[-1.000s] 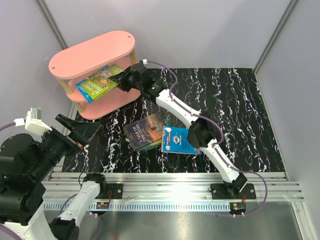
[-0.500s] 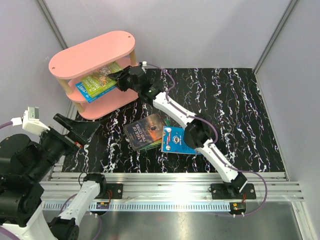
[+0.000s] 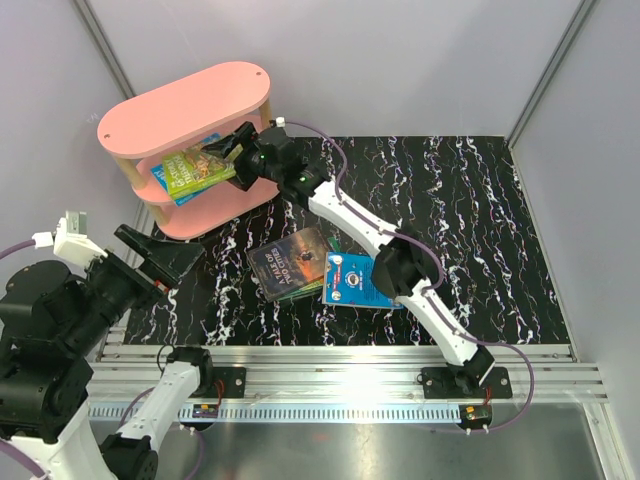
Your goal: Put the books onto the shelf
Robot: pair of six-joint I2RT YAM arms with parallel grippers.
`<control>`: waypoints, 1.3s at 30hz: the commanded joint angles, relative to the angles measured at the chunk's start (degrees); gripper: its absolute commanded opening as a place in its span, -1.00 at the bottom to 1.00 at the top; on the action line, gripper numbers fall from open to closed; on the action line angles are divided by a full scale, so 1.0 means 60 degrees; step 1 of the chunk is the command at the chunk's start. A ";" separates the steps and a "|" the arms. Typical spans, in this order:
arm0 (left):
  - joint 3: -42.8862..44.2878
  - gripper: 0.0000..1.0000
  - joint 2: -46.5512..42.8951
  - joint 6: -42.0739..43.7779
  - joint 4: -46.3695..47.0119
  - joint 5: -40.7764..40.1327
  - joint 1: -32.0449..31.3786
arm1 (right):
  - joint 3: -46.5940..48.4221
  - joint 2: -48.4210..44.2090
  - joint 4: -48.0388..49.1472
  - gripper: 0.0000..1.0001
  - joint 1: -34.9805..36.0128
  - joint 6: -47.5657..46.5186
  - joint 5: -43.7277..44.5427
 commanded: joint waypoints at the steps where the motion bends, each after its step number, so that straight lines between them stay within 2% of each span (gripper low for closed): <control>1: -0.0110 0.98 -0.0042 0.0227 0.0327 0.0193 -0.0036 | -0.0196 -0.1463 -0.0024 0.77 -0.0131 -0.0432 -0.1010; 4: -0.0198 0.97 -0.0086 0.0256 0.0372 0.0178 -0.0036 | -0.0722 -0.1844 -0.0435 0.75 -0.0292 -0.0682 -0.1494; 7: -0.0359 0.97 -0.0101 0.0257 0.0386 0.0193 -0.0036 | -0.1003 -0.1874 -0.0640 0.54 -0.0512 -0.0594 -0.2109; 9: -0.0447 0.97 -0.0086 0.0242 0.0430 0.0222 -0.0036 | -0.1003 -0.1787 -0.0845 -0.01 -0.0600 -0.0594 -0.2401; 10: -0.0520 0.97 -0.0101 0.0227 0.0459 0.0266 -0.0021 | -0.1003 -0.1742 -0.0904 -0.22 -0.0673 -0.0594 -0.2490; 11: -0.0564 0.97 -0.0072 0.0213 0.0489 0.0266 -0.0036 | -0.1018 -0.1713 -0.0948 -0.55 -0.0688 -0.0594 -0.2549; 14: -0.0681 0.97 -0.0072 0.0242 0.0503 0.0266 -0.0036 | -0.1062 -0.1654 -0.0948 -0.88 -0.0703 -0.0536 -0.2667; 19: -0.0857 0.98 -0.0057 0.0300 0.0489 0.0252 -0.0036 | -0.0829 -0.1332 -0.0422 -0.93 -0.0718 -0.0155 -0.2696; 24: -0.0828 0.97 0.0060 0.0417 0.0489 0.0251 -0.0021 | 0.0474 -0.0308 0.0105 -0.93 -0.0718 0.0679 -0.2755; 28: -0.0653 0.97 0.0250 0.0549 0.0445 0.0120 -0.0036 | 0.0578 0.0001 0.0896 -0.84 -0.0674 0.1338 -0.2682; 30: -0.0580 0.97 0.0323 0.0652 0.0430 0.0061 -0.0036 | 0.0898 0.0249 0.0883 -0.59 -0.0659 0.1515 -0.2682; 31: -0.0594 0.97 0.0382 0.0710 0.0430 0.0046 -0.0036 | 0.1017 0.0337 0.0810 -0.40 -0.0645 0.1544 -0.2711; 32: -0.0594 0.97 0.0426 0.0711 0.0430 0.0046 -0.0036 | 0.1090 0.0440 0.0810 0.28 -0.0630 0.1559 -0.2711; 34: -0.0695 0.97 0.0499 0.0725 0.0503 0.0105 -0.0036 | 0.1121 0.0455 0.0766 0.90 -0.0644 0.1530 -0.2740; 35: -0.0740 0.97 0.0543 0.0725 0.0533 0.0119 -0.0036 | 0.1106 0.0426 0.0751 0.99 -0.0630 0.1443 -0.2769; 39: -0.0872 0.97 0.0675 0.0711 0.0694 0.0295 -0.0036 | 0.1033 0.0295 0.0824 1.00 -0.0674 0.1281 -0.3075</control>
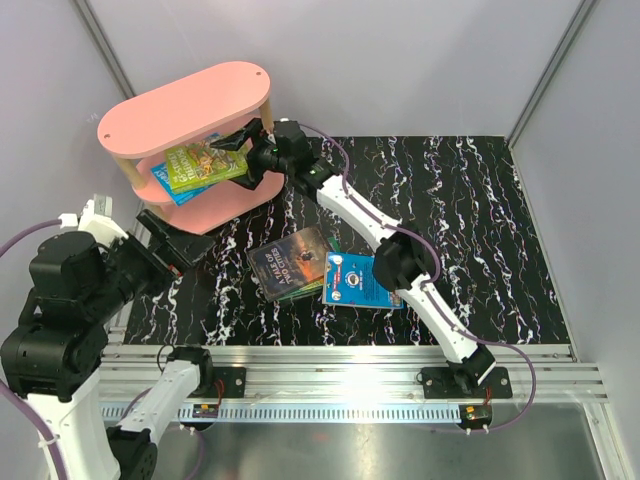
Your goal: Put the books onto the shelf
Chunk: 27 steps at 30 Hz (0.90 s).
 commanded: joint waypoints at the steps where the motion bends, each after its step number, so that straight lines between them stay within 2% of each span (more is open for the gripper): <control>1: -0.0056 0.97 0.0267 0.0252 0.0661 0.0306 -0.0036 | 0.0483 -0.0336 0.0839 1.00 -0.0025 -0.0023 -0.0559; 5: -0.0202 0.98 0.0370 0.0222 0.0895 0.0394 -0.0036 | 0.0234 -0.0745 0.0796 0.99 -0.0289 -0.0110 -0.1204; 8: -0.0393 0.97 0.0370 0.0164 0.1115 0.0482 -0.0036 | -0.0102 -0.1096 0.0196 1.00 -0.0479 -0.0506 -0.1731; 12: -0.0627 0.97 0.0400 0.0076 0.1350 0.0570 -0.0036 | -0.0544 -0.1026 -0.0097 1.00 -0.0611 -0.0346 -0.2608; 15: -0.0671 0.97 0.0443 0.0047 0.1438 0.0614 -0.0036 | -0.0236 -0.0791 -0.0566 1.00 -0.0641 -0.0491 -0.2801; 22: -0.0686 0.97 0.0400 0.0061 0.1380 0.0585 -0.0036 | -0.0718 -0.1098 -0.0581 1.00 -0.0670 -0.0711 -0.2787; 27: -0.0700 0.97 0.0312 0.0134 0.1277 0.0497 -0.0036 | -0.1814 -0.1654 -0.0084 1.00 -0.0670 -0.0697 -0.3283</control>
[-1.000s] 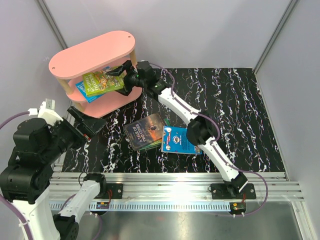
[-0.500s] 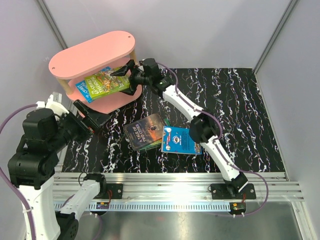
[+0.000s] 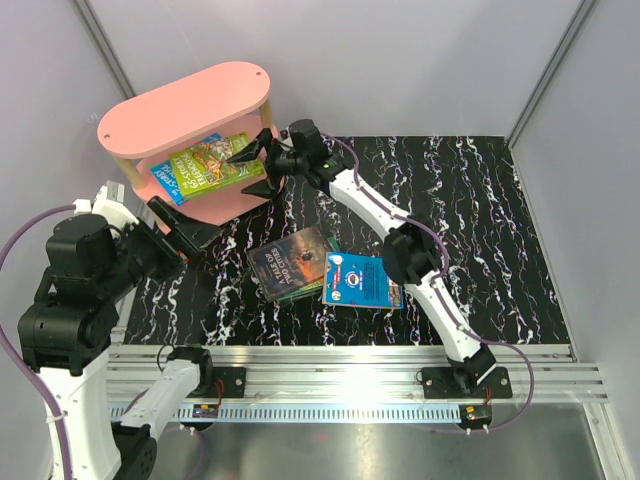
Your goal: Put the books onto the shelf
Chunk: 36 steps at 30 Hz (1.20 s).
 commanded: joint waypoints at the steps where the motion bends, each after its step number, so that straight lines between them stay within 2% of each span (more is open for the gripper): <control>1: -0.0030 0.97 -0.0016 0.0178 0.0362 0.0238 -0.0036 | -0.0502 -0.1104 0.0521 0.99 0.0026 -0.0281 -0.0749; 8: -0.0103 0.97 0.0086 0.0208 0.0450 0.0297 -0.0036 | -0.1527 -0.1748 0.1325 1.00 0.0011 -0.0444 -0.1218; 16: -0.0250 0.97 0.0145 0.0295 0.0612 0.0414 -0.0021 | -0.1791 -0.2157 0.2762 0.99 -0.0150 -0.0150 -0.1804; 17: -0.0207 0.97 0.0189 0.0310 0.0626 0.0429 -0.0036 | -0.2300 -0.2334 0.2864 0.87 -0.0194 -0.0194 -0.1892; 19: -0.0104 0.97 0.0233 0.0412 0.0568 0.0385 -0.0021 | -0.3004 -0.3063 0.2997 0.21 -0.0340 -0.0514 -0.1907; 21: 0.0130 0.97 0.0292 0.0515 0.0451 0.0268 -0.0021 | -0.4132 -0.3636 0.2518 -0.58 -0.0618 -0.1229 -0.1805; 23: 0.0436 0.97 0.0335 0.0632 0.0319 0.0107 -0.0036 | -0.4762 -0.4439 0.1466 -0.89 -0.0939 -0.2109 -0.1441; 24: 0.0670 0.97 0.0437 0.0690 0.0115 -0.0053 -0.0036 | -0.4838 -0.4648 0.0270 -0.95 -0.1028 -0.2621 -0.1236; 26: 0.1314 0.97 0.0860 0.0896 -0.0222 -0.0448 -0.0036 | -0.4854 -0.5015 -0.0807 -1.00 -0.1190 -0.3911 -0.0491; 27: 0.2303 0.97 0.1066 0.0983 -0.0659 -0.0943 -0.0036 | -0.4810 -0.5060 -0.1551 -1.00 -0.1292 -0.4408 -0.0341; 29: 0.3406 0.97 0.1795 0.1305 -0.1115 -0.1575 -0.0036 | -0.4548 -0.4914 -0.2113 -1.00 -0.1337 -0.4690 -0.0049; 31: 0.4727 0.98 0.2180 0.1540 -0.1672 -0.2789 -0.0036 | -0.4415 -0.4666 -0.2423 -1.00 -0.1410 -0.4780 0.0026; 32: 0.4919 0.97 0.2326 0.1584 -0.1717 -0.3490 -0.0036 | -0.4327 -0.4592 -0.2379 -1.00 -0.1396 -0.4750 0.0026; 36: 0.4761 0.97 0.2152 0.1600 -0.1280 -0.4171 -0.0036 | -0.3830 -0.4065 -0.2466 -1.00 -0.1425 -0.4619 0.0173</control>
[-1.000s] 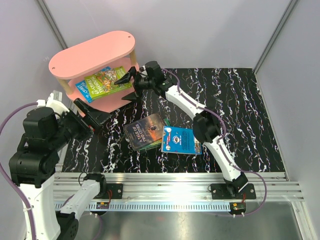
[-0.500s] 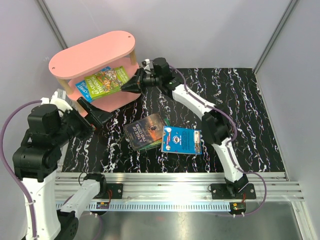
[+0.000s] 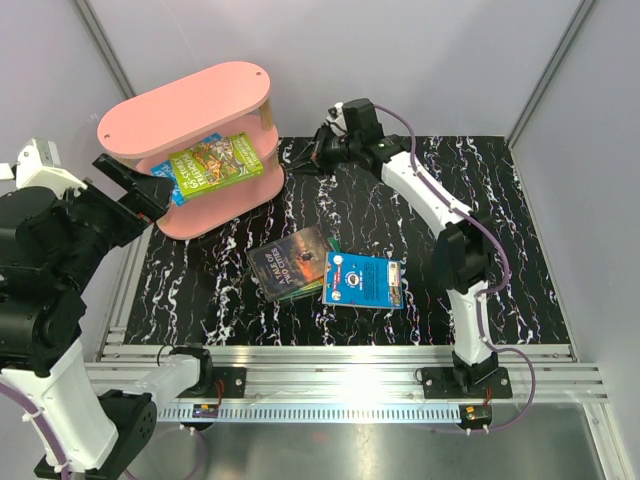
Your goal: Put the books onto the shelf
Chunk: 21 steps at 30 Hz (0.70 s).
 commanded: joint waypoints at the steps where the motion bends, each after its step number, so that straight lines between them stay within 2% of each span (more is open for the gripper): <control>1: -0.0088 0.97 -0.0044 0.0266 -0.0608 -0.1337 -0.0003 | 0.0746 0.0598 -0.0532 -1.00 0.0080 -0.0393 0.0337; 11: -0.0441 0.97 -0.0265 0.0031 -0.0725 -0.1322 -0.0018 | 0.3352 0.2576 -0.0446 -1.00 0.0065 0.0295 0.0235; 21: -0.0719 0.97 -0.0367 -0.0013 -0.0799 -0.1469 -0.0018 | 0.4014 0.3339 0.0623 -1.00 0.0138 0.1394 -0.0249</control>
